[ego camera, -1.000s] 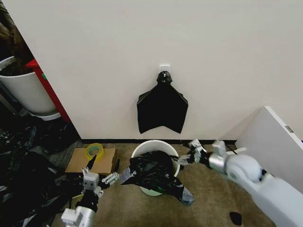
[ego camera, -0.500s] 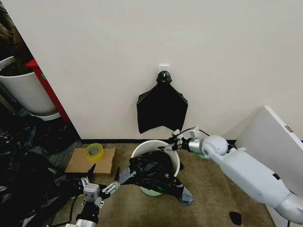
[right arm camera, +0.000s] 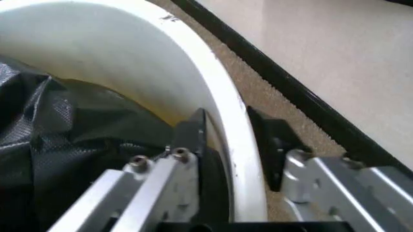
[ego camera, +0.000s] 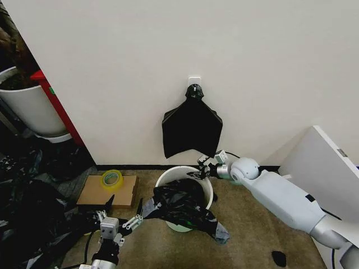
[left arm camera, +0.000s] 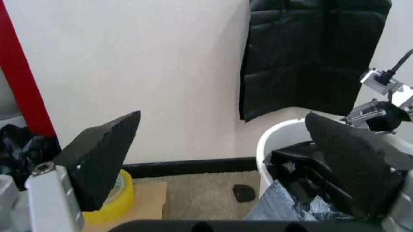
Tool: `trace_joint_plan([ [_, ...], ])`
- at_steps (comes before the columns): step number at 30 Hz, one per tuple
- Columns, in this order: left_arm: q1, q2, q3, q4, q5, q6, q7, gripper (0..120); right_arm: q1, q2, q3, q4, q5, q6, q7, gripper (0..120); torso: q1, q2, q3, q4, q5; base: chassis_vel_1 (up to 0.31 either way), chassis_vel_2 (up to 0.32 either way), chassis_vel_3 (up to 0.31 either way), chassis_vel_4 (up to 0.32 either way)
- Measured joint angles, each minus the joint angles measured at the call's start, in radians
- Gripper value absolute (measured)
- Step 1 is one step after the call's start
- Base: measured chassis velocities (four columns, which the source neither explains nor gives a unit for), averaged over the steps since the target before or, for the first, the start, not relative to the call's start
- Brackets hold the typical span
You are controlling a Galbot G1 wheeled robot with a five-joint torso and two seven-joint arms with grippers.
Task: Place the garbage bag over the trash bin.
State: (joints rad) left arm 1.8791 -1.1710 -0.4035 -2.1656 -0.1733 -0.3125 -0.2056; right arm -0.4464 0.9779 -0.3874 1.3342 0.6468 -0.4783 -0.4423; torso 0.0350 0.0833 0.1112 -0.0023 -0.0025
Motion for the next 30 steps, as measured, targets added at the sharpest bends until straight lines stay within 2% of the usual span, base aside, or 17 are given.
trace_joint_plan([
  [1,0.0,0.0,0.0,0.0,0.0,0.0,0.0,100,0.0,0.0,0.0,0.0,0.0,0.0,0.0,21,0.0,0.0,0.0,0.0,0.0,0.0,0.0,0.0,0.0],
  [5,0.001,-0.002,-0.001,-0.005,-0.003,0.002,-0.004,100,-0.014,-0.003,0.018,0.003,0.006,-0.01,-0.003,4,0.0,0.0,0.0,0.0002,0.0003,0.0,0.0,0.0,0.0],
  [11,0.001,-0.005,-0.002,-0.008,-0.003,0.003,-0.008,100,-0.045,-0.007,0.071,0.014,0.048,-0.032,0.021,1,0.0,0.0,0.0,0.0002,0.0001,0.0,0.0,0.0,0.0],
  [15,-0.002,-0.006,-0.003,-0.013,-0.004,0.005,-0.01,100,-0.087,-0.021,0.117,0.05,0.094,-0.081,0.095,1,0.0,0.0,0.0,0.0002,0.0001,0.0,0.0,0.0,0.0],
  [18,-0.005,-0.005,-0.004,-0.02,-0.008,0.009,-0.011,100,-0.156,-0.047,0.194,0.131,0.197,-0.137,0.232,1,0.0,0.0,0.0,0.0001,0.0,0.0,0.0,0.0,0.0],
  [20,-0.006,-0.004,-0.005,-0.021,-0.01,0.01,-0.011,100,-0.176,-0.052,0.217,0.155,0.223,-0.15,0.276,1,0.0,0.0,0.0,0.0,0.0001,0.0,0.0,0.0,0.0],
  [21,-0.01,-0.001,-0.005,-0.022,-0.018,0.013,-0.012,100,-0.232,-0.062,0.277,0.211,0.277,-0.172,0.374,1,0.0,0.0,0.0,0.0002,0.0,0.0,0.0,0.0,0.0],
  [23,-0.011,-0.001,-0.005,-0.022,-0.021,0.014,-0.012,100,-0.247,-0.065,0.291,0.225,0.288,-0.174,0.395,1,0.0,0.0,0.0,0.0002,0.0,0.0,0.0,0.0,0.0],
  [24,-0.016,0.004,-0.005,-0.022,-0.028,0.019,-0.012,100,-0.33,-0.072,0.356,0.292,0.328,-0.177,0.482,1,0.0,0.0,0.0,0.0,-0.0002,0.0,0.0,0.0,0.0],
  [26,-0.023,0.009,-0.005,-0.023,-0.036,0.026,-0.012,100,-0.428,-0.071,0.416,0.368,0.366,-0.173,0.58,1,0.0,0.0,0.0,-0.0003,0.0003,0.0,0.0,0.0,0.0],
  [28,-0.025,0.01,-0.005,-0.024,-0.039,0.028,-0.012,100,-0.452,-0.068,0.431,0.386,0.377,-0.172,0.607,1,0.0,0.0,0.0,-0.0003,0.0003,0.0,0.0,0.0,0.0],
  [30,-0.033,0.014,-0.004,-0.028,-0.045,0.034,-0.012,100,-0.526,-0.043,0.477,0.451,0.406,-0.159,0.722,1,0.0,0.0,0.0,-0.0003,-0.0003,0.0,0.0,0.0,0.0],
])
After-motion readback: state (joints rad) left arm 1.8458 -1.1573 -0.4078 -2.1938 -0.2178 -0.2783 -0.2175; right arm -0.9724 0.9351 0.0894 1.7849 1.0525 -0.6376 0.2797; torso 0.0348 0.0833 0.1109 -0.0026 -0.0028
